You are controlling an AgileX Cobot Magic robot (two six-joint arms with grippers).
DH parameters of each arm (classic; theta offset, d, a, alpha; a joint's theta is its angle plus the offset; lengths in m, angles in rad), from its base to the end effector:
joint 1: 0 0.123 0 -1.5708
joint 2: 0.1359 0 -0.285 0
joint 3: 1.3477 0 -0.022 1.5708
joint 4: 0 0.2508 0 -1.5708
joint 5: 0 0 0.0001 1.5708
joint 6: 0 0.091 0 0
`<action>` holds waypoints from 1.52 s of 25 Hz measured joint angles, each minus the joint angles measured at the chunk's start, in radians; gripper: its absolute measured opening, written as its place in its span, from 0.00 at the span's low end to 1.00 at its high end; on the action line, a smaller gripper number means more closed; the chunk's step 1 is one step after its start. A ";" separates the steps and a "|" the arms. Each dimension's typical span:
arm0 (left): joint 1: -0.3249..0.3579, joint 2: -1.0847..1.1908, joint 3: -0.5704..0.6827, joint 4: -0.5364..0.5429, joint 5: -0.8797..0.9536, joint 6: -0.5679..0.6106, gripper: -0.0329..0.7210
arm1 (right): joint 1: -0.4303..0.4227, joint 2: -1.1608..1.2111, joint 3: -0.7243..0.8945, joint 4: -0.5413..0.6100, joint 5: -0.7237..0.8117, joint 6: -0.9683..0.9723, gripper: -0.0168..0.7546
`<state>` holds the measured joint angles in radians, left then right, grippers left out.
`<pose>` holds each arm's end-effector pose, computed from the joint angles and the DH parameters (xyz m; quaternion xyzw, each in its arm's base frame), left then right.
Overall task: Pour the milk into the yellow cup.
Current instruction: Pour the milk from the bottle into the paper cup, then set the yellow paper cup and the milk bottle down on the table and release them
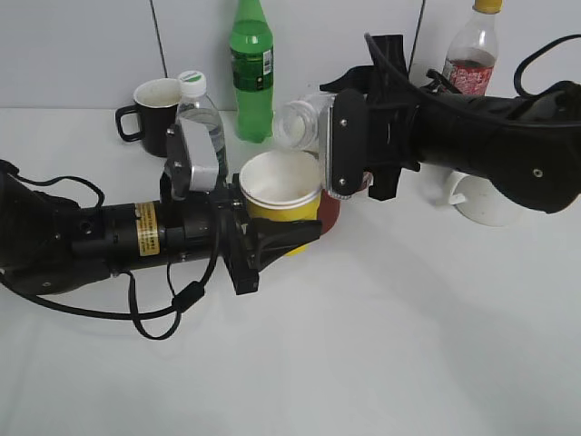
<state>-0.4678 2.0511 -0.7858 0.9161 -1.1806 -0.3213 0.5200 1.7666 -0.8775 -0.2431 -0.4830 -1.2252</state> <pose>0.2748 -0.2136 0.1198 0.4536 0.6018 -0.4008 0.5210 0.3147 0.1919 0.1980 -0.6933 0.4252 -0.2170 0.5398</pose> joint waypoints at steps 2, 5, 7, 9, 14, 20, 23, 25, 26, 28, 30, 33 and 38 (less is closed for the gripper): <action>0.000 0.000 0.000 -0.017 -0.013 0.000 0.56 | 0.000 0.000 0.000 0.000 -0.004 0.087 0.59; 0.014 0.000 0.000 -0.034 -0.016 0.000 0.56 | 0.000 0.000 0.000 0.012 -0.030 0.243 0.59; 0.037 0.000 0.000 -0.032 -0.017 0.000 0.56 | 0.000 0.000 0.000 0.022 -0.045 0.358 0.59; 0.070 0.000 0.000 -0.025 -0.017 0.000 0.56 | 0.000 0.000 0.000 0.034 -0.052 0.472 0.59; 0.139 -0.001 0.029 -0.029 -0.021 0.000 0.56 | -0.007 0.000 0.000 0.072 -0.078 0.712 0.59; 0.229 -0.004 0.083 -0.030 -0.017 0.000 0.56 | -0.106 -0.001 0.057 0.035 -0.171 1.084 0.59; 0.261 -0.004 0.089 -0.050 0.016 0.000 0.56 | -0.181 -0.001 0.136 -0.011 -0.251 1.206 0.59; 0.263 -0.004 0.089 -0.086 0.043 0.000 0.56 | -0.218 -0.001 0.183 -0.024 -0.289 1.240 0.59; 0.263 -0.004 0.089 -0.102 0.056 0.000 0.56 | -0.230 0.001 0.205 -0.027 -0.301 1.247 0.59; 0.264 -0.004 0.089 -0.128 0.066 0.003 0.56 | -0.239 0.020 0.231 -0.041 -0.323 1.255 0.59; 0.265 -0.004 0.089 -0.148 0.068 0.014 0.56 | -0.239 0.062 0.241 -0.062 -0.354 1.256 0.59; 0.265 0.004 0.088 -0.175 0.069 0.047 0.56 | -0.239 0.146 0.243 -0.074 -0.441 1.257 0.59; 0.265 0.080 0.043 -0.182 0.067 0.055 0.56 | -0.239 0.251 0.243 -0.065 -0.527 1.257 0.59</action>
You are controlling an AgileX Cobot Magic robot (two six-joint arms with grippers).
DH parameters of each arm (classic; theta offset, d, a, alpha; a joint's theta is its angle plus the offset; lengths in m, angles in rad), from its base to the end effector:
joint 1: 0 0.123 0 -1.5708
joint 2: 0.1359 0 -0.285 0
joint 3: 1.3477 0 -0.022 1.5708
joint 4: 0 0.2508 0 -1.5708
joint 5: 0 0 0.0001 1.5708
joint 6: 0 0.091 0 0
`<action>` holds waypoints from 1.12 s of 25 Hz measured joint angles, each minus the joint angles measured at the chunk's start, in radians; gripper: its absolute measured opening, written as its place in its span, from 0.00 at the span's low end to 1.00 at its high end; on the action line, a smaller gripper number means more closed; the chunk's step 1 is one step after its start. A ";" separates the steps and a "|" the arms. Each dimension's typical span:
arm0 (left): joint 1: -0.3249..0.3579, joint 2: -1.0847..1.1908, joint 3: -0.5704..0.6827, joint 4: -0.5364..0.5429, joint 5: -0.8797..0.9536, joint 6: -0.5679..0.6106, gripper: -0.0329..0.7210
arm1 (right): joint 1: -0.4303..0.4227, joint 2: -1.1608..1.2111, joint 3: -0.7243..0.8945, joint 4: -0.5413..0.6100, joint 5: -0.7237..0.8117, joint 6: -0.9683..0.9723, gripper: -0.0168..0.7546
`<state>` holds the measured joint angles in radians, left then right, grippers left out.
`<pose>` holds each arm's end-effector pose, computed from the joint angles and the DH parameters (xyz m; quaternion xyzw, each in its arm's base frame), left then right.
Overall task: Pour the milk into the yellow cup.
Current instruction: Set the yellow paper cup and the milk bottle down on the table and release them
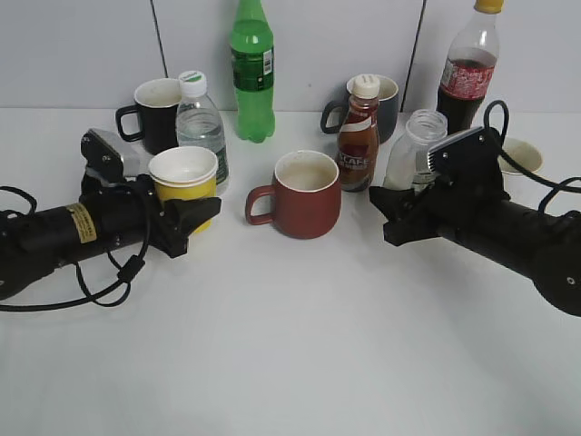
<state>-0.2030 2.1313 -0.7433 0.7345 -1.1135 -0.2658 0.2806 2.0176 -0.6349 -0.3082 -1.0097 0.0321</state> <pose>0.3220 -0.1221 0.0831 0.3049 0.7287 -0.2812 0.5449 0.3106 0.1138 0.0989 -0.2402 0.7673 0.1466 0.5763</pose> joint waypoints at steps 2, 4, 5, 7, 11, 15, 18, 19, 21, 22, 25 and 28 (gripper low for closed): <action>0.000 0.029 -0.027 0.005 -0.001 0.000 0.56 | 0.000 0.021 0.000 0.002 -0.009 0.000 0.59; 0.000 0.050 -0.047 0.011 -0.002 0.000 0.56 | 0.000 0.037 0.000 0.007 -0.017 0.000 0.59; 0.000 0.064 -0.058 0.012 -0.003 0.000 0.56 | 0.000 0.046 0.000 0.008 -0.018 0.000 0.59; 0.000 0.077 -0.064 0.012 -0.003 0.000 0.56 | 0.000 0.064 -0.001 0.008 -0.020 0.000 0.59; 0.000 0.114 -0.070 0.013 -0.003 0.000 0.56 | 0.000 0.093 -0.014 0.011 -0.021 0.000 0.59; 0.000 0.151 -0.106 0.014 -0.019 0.000 0.56 | 0.000 0.102 -0.023 0.013 -0.039 -0.011 0.59; 0.000 0.167 -0.124 0.014 -0.022 0.000 0.63 | 0.000 0.103 -0.023 0.013 -0.042 -0.014 0.59; 0.000 0.171 -0.126 0.014 -0.012 0.000 0.68 | 0.000 0.103 -0.023 0.013 -0.042 -0.014 0.59; 0.000 0.176 -0.126 0.017 0.004 0.000 0.75 | 0.000 0.103 -0.023 0.013 -0.042 -0.015 0.59; 0.000 0.176 -0.126 0.019 0.009 0.000 0.76 | 0.000 0.103 -0.023 0.013 -0.042 -0.018 0.59; 0.000 0.160 -0.110 0.021 0.022 0.001 0.80 | 0.000 0.103 -0.023 0.014 -0.042 -0.032 0.59; 0.000 0.116 -0.076 0.015 0.036 0.001 0.81 | 0.000 0.104 -0.023 0.025 -0.042 -0.041 0.59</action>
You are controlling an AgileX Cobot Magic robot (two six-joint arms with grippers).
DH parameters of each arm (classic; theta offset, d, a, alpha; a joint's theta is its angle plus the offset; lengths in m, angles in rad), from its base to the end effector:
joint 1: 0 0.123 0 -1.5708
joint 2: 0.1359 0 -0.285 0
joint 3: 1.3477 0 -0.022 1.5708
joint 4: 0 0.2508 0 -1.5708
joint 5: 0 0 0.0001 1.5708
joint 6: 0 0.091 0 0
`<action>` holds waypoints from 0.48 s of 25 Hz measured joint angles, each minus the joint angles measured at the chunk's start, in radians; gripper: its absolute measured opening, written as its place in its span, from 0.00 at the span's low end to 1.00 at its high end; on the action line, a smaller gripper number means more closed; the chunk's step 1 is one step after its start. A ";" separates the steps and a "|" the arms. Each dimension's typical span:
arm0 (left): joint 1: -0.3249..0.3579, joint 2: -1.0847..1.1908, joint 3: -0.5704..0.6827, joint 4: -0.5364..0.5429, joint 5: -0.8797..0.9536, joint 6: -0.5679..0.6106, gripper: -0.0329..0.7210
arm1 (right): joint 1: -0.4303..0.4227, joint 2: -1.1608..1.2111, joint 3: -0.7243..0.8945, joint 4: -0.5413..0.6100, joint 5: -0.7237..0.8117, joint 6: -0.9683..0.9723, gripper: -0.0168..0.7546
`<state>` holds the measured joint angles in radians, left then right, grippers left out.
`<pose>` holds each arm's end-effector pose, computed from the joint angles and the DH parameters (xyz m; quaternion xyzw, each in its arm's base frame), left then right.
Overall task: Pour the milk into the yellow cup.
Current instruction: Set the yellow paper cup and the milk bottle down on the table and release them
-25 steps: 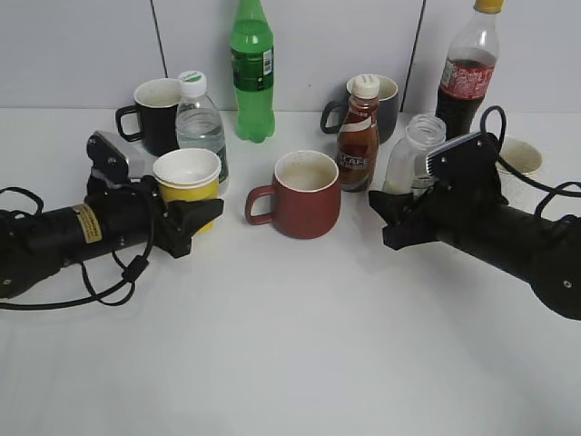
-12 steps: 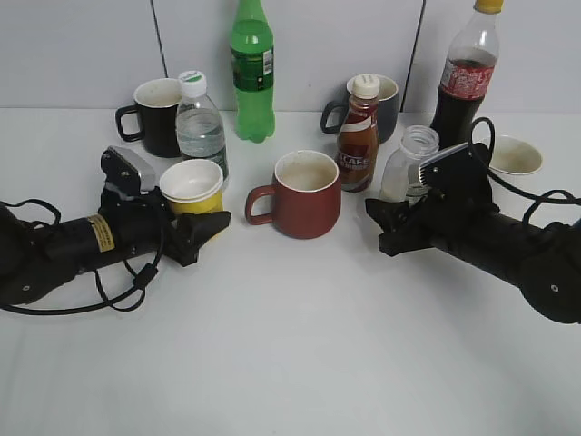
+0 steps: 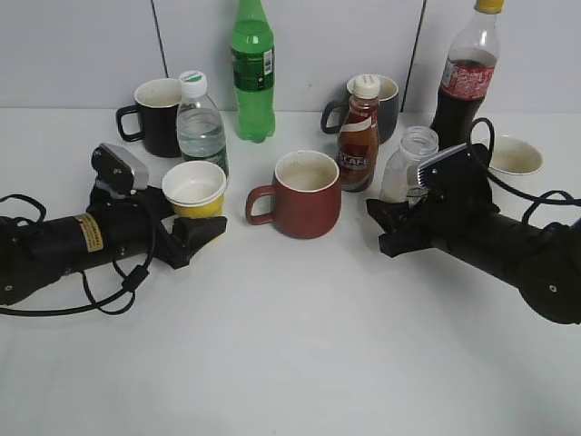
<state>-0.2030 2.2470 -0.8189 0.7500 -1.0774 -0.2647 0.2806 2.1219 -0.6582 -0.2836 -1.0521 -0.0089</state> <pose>0.3341 -0.1245 0.0512 0.3109 0.7486 -0.2776 0.5155 0.3147 0.1137 0.0718 -0.2431 0.7769 0.1365 0.5645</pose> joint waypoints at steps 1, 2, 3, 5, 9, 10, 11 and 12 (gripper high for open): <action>0.000 -0.019 0.014 -0.004 0.002 0.000 0.81 | 0.000 0.002 0.000 0.004 -0.001 0.000 0.59; 0.000 -0.034 0.027 -0.006 0.003 0.000 0.82 | 0.000 0.008 -0.001 0.007 -0.003 -0.001 0.59; 0.000 -0.043 0.038 -0.008 0.005 0.000 0.82 | 0.000 0.016 -0.002 0.011 -0.006 -0.001 0.59; 0.001 -0.057 0.065 -0.010 0.005 0.000 0.82 | 0.000 0.036 -0.003 0.016 -0.007 -0.002 0.59; 0.001 -0.076 0.114 -0.037 0.013 0.000 0.82 | 0.000 0.047 -0.004 0.018 -0.016 -0.004 0.59; 0.001 -0.084 0.124 -0.048 0.018 0.000 0.82 | 0.000 0.048 -0.005 0.019 -0.016 -0.004 0.59; 0.001 -0.096 0.134 -0.058 0.031 0.000 0.82 | 0.000 0.048 -0.005 0.029 -0.016 -0.004 0.61; 0.001 -0.104 0.141 -0.063 0.043 0.000 0.82 | 0.000 0.048 -0.005 0.043 -0.016 -0.005 0.63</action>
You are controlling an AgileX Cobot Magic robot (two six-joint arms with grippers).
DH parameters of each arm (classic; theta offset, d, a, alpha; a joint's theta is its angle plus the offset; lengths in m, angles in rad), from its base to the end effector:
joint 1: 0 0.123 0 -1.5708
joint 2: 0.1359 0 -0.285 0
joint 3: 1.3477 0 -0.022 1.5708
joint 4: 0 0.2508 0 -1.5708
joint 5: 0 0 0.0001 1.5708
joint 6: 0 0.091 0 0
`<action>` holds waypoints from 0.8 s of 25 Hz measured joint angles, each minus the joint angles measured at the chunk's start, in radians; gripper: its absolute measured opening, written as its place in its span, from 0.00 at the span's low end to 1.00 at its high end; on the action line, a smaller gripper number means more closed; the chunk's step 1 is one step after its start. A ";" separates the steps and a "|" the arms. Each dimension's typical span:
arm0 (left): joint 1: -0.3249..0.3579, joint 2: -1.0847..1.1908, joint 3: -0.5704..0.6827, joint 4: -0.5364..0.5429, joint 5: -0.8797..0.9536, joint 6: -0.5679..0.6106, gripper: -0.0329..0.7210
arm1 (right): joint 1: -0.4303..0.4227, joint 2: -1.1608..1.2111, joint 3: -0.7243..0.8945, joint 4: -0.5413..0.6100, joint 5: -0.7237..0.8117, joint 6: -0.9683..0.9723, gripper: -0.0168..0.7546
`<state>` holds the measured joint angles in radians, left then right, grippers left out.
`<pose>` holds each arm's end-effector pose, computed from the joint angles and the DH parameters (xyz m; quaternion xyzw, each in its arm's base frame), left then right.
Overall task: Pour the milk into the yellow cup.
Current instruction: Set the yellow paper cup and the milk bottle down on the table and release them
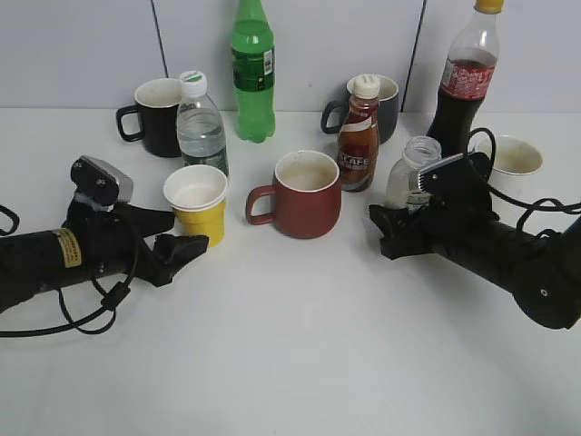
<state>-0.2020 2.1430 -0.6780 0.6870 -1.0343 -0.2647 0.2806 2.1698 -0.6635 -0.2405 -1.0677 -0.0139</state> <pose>0.3068 -0.1134 0.0634 0.2831 0.7791 -0.2592 0.4957 0.3156 0.1107 0.0581 -0.2258 0.7893 0.1282 0.5564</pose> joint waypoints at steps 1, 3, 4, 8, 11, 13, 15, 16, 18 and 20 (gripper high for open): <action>0.000 -0.014 0.010 -0.004 0.026 0.000 0.82 | 0.000 0.000 0.000 0.015 0.000 0.000 0.66; 0.000 -0.037 0.029 -0.008 0.069 0.000 0.82 | 0.000 0.000 -0.003 0.032 0.005 -0.002 0.71; 0.000 -0.045 0.037 -0.012 0.077 0.000 0.82 | 0.000 -0.003 -0.004 0.035 0.020 -0.003 0.72; 0.000 -0.102 0.089 -0.032 0.095 0.000 0.82 | 0.000 -0.036 -0.008 0.031 0.130 -0.005 0.74; 0.000 -0.171 0.121 -0.040 0.115 -0.006 0.82 | 0.000 -0.078 -0.009 0.010 0.203 0.003 0.74; 0.000 -0.237 0.141 -0.043 0.149 -0.039 0.82 | 0.000 -0.112 -0.009 -0.011 0.273 0.032 0.74; 0.000 -0.283 0.149 -0.043 0.184 -0.080 0.82 | 0.000 -0.150 -0.009 -0.028 0.373 0.093 0.74; -0.001 -0.344 0.153 -0.043 0.272 -0.160 0.82 | 0.000 -0.172 -0.009 -0.044 0.418 0.126 0.74; -0.011 -0.423 0.154 -0.043 0.386 -0.237 0.82 | 0.000 -0.220 -0.009 -0.109 0.523 0.227 0.74; -0.027 -0.483 0.155 -0.046 0.487 -0.277 0.82 | 0.000 -0.270 -0.009 -0.213 0.617 0.341 0.74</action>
<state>-0.2291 1.6603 -0.5233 0.6413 -0.5474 -0.5418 0.2806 1.8999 -0.6726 -0.4530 -0.4511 0.3275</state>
